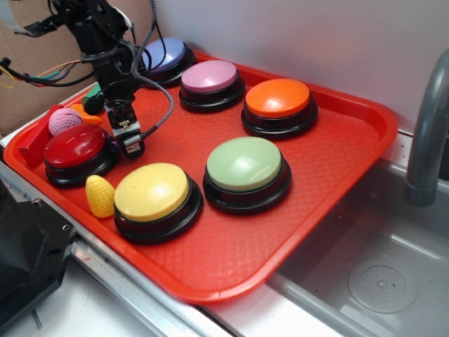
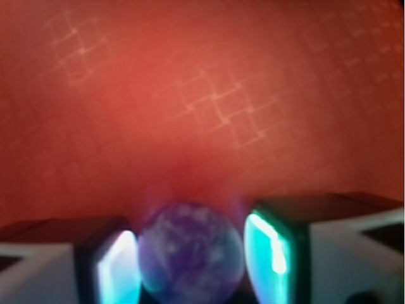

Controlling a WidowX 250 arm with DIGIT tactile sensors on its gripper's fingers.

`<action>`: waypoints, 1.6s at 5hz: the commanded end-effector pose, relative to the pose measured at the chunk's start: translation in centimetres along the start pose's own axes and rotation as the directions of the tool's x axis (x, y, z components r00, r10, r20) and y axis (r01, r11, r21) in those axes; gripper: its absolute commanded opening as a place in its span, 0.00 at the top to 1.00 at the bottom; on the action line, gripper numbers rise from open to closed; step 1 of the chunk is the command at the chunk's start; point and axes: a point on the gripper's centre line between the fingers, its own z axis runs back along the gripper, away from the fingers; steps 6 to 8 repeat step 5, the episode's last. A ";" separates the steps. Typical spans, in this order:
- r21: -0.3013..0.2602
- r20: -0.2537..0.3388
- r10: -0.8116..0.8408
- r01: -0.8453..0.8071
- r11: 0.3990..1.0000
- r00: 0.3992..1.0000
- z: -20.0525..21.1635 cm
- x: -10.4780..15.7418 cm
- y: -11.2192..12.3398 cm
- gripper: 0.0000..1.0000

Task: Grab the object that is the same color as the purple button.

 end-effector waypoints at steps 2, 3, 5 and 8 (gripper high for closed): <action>0.075 -0.116 0.226 -0.218 0.973 0.967 7.7 1.8 -3.2 1.00; 0.083 -0.067 0.288 -0.282 0.956 0.955 10.9 2.3 -4.8 1.00; 0.064 0.084 0.352 -0.358 0.932 0.932 16.2 1.8 -5.9 1.00; 0.064 0.084 0.352 -0.358 0.932 0.932 16.2 1.8 -5.9 1.00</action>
